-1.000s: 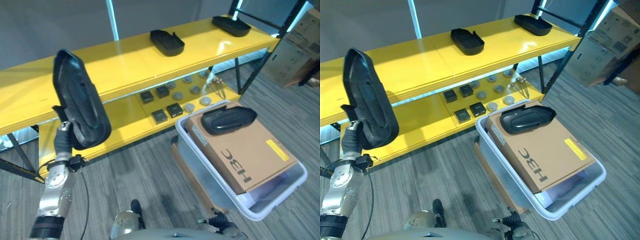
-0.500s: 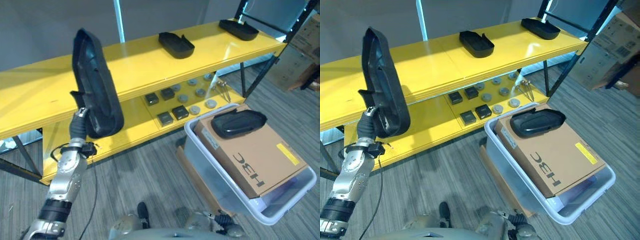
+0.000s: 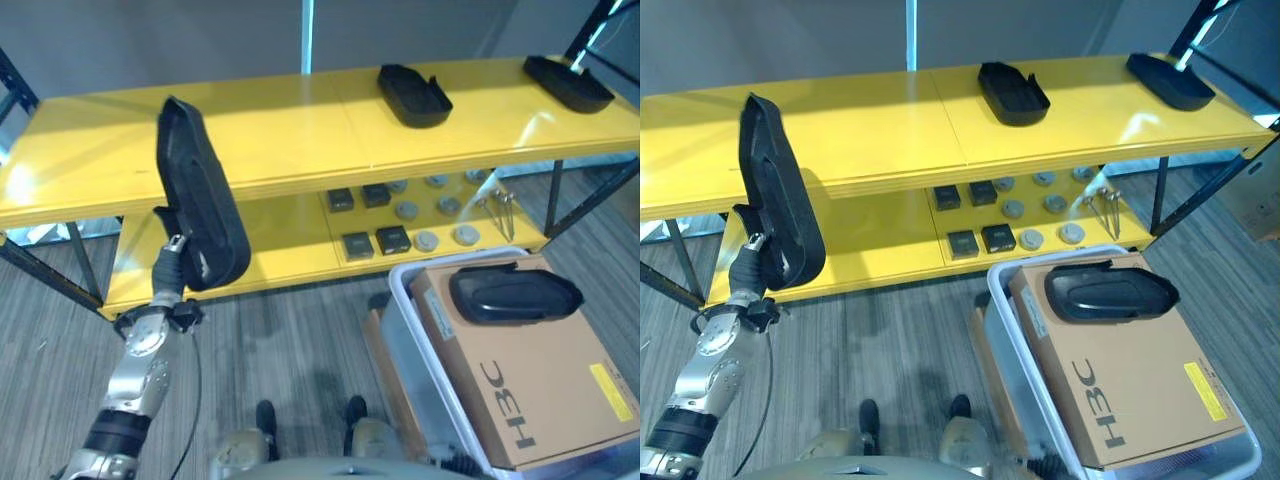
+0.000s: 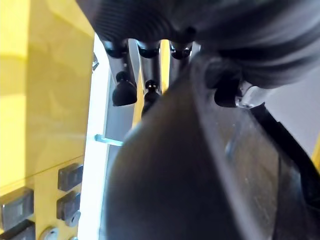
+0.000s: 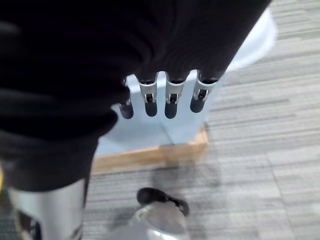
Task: Move parts from the plastic box to the shelf.
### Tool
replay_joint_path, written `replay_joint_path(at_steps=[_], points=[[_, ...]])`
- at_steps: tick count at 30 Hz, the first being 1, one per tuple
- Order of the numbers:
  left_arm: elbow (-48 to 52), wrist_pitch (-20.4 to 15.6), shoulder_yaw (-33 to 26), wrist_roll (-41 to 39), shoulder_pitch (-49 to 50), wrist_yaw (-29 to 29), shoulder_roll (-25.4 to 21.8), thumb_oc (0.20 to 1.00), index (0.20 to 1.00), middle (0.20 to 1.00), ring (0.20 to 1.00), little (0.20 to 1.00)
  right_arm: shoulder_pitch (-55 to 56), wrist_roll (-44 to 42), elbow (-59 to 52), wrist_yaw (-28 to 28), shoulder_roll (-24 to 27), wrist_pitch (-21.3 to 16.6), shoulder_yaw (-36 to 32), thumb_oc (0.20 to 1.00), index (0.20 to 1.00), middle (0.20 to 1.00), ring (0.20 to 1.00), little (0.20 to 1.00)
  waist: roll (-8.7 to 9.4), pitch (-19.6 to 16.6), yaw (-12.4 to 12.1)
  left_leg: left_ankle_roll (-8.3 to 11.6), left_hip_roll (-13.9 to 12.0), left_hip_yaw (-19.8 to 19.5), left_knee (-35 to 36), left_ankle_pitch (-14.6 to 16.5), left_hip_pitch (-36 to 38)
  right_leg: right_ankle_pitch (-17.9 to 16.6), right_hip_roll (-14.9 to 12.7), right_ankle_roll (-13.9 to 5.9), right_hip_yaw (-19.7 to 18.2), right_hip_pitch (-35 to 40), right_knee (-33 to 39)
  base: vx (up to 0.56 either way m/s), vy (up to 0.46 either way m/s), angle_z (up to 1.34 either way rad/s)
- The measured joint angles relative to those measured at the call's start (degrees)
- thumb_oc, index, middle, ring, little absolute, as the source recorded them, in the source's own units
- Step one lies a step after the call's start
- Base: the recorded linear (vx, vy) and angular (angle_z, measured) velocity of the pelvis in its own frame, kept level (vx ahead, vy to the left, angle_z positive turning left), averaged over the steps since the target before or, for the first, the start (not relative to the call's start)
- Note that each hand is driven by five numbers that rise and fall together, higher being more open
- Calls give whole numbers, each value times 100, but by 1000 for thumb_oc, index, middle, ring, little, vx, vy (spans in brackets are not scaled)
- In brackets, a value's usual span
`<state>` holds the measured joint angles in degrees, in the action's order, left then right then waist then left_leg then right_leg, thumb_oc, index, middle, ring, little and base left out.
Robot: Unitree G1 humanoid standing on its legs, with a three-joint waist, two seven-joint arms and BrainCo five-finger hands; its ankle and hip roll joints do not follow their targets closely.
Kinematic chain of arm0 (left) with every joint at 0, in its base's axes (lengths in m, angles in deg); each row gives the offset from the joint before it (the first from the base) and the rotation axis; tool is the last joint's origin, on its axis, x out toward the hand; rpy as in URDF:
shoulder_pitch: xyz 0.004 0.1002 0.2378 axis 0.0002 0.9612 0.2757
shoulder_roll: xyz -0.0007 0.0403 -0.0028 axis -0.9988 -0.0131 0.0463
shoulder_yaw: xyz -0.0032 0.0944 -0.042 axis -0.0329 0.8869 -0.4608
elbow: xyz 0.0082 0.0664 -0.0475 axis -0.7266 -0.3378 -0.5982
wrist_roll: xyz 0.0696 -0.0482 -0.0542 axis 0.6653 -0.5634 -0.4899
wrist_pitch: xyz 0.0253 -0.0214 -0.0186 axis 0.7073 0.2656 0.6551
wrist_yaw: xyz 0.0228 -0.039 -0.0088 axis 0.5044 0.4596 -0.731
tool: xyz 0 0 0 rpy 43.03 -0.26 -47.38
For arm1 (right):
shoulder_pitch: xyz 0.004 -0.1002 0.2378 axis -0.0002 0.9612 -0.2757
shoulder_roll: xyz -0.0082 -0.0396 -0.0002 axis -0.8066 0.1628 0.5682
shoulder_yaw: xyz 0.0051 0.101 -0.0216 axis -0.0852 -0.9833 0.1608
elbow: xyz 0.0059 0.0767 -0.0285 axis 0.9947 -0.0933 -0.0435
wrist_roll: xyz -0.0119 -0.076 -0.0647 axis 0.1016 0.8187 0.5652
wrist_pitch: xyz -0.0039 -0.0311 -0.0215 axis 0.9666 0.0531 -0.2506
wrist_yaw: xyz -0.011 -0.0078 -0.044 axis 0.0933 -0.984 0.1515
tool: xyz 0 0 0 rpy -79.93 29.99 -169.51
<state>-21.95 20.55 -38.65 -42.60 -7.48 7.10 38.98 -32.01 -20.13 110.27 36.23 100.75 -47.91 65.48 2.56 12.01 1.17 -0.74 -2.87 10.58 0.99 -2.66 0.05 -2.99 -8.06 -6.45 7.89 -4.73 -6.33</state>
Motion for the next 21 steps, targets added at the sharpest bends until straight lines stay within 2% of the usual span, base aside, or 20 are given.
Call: replay_joint_path(at_steps=[3,4,7,8,9,10,12,14,15,16,18,19,21], points=[[70,44,174,-25,-156,-26,23,200,200,200,200,200,-108,-155,-9,129,40,9,-29,1000,1000,1000,1000,1000,1,-8,54,77,-494,203,-178,22,-26,170,371,338,205,53,-64,112,-199,10],[102,53,180,-25,-156,-33,44,200,200,200,200,200,-90,-154,-14,219,47,1,-28,1000,1000,1000,1000,1000,-11,-13,79,178,-625,220,-284,89,-46,231,477,432,226,54,-125,100,-174,-6],[128,60,176,-25,-181,-71,188,200,200,200,200,200,-8,-137,-71,403,83,19,39,1000,1000,1000,1000,1000,-112,-72,136,201,-852,221,-566,49,-175,473,707,670,247,-118,-468,78,-141,-12],[127,60,176,-25,-187,-94,246,200,200,200,200,200,12,-133,-69,472,92,27,92,1000,1000,1000,1000,1000,-153,-81,175,335,-938,216,-702,-19,-246,555,752,718,260,-158,-574,36,-89,-4],[126,60,192,-25,-188,-123,278,200,200,200,200,200,14,-141,-55,527,59,18,114,1000,1000,1000,1000,1000,-152,-84,202,506,-954,214,-801,-142,-285,646,758,756,280,-205,-700,47,-152,11],[121,61,243,-25,-234,-133,275,200,200,200,200,200,28,-148,-50,678,18,-16,180,1000,1000,1000,1000,1000,-62,-111,209,723,-872,193,-829,-548,-413,781,641,809,311,-347,-874,109,-120,20],[62,62,276,-25,-296,-130,277,200,200,200,200,200,27,-156,-58,757,0,-16,255,1000,1000,1000,1000,1000,-2,-110,217,816,-787,173,-940,-1001,-589,811,505,840,340,-333,-811,143,-26,29],[-50,58,273,-23,-299,-116,303,200,200,200,200,200,75,-199,-48,893,-10,-17,317,1000,1000,1000,1000,1000,-12,-103,181,807,-883,220,-1480,-959,-840,748,544,905,409,-95,-587,130,112,13],[-136,42,272,-25,-297,-77,336,200,200,200,200,200,71,-209,-2,997,-7,-18,327,1000,1000,1000,1000,1000,-39,-116,207,802,-945,326,-1418,-787,-833,726,557,874,518,25,-474,103,119,16],[-176,41,274,-25,-293,-35,355,200,200,200,200,200,70,-210,-4,1110,3,-15,347,1000,1000,1000,1000,1000,-115,-160,213,809,-955,468,-1057,-628,-763,721,576,866,597,126,-379,176,162,24],[-175,13,273,-26,-298,41,380,200,200,200,200,200,71,-240,5,1358,69,25,340,1000,1000,1000,1000,1000,-227,-218,235,835,-967,574,-313,-650,-689,666,654,899,661,219,-230,239,170,21],[-179,13,273,-42,-298,81,382,200,200,200,200,200,73,-326,7,1553,95,68,330,1000,1000,1000,1000,1000,-256,-218,227,886,-992,564,-8,-703,-685,631,677,843,689,305,-153,272,160,16],[-224,13,265,-92,-296,161,382,200,200,200,200,200,150,-326,18,1815,208,134,357,1000,1000,1000,1000,1000,-267,-212,140,954,-1151,515,215,-773,-712,610,727,817,685,509,-4,291,167,6]])
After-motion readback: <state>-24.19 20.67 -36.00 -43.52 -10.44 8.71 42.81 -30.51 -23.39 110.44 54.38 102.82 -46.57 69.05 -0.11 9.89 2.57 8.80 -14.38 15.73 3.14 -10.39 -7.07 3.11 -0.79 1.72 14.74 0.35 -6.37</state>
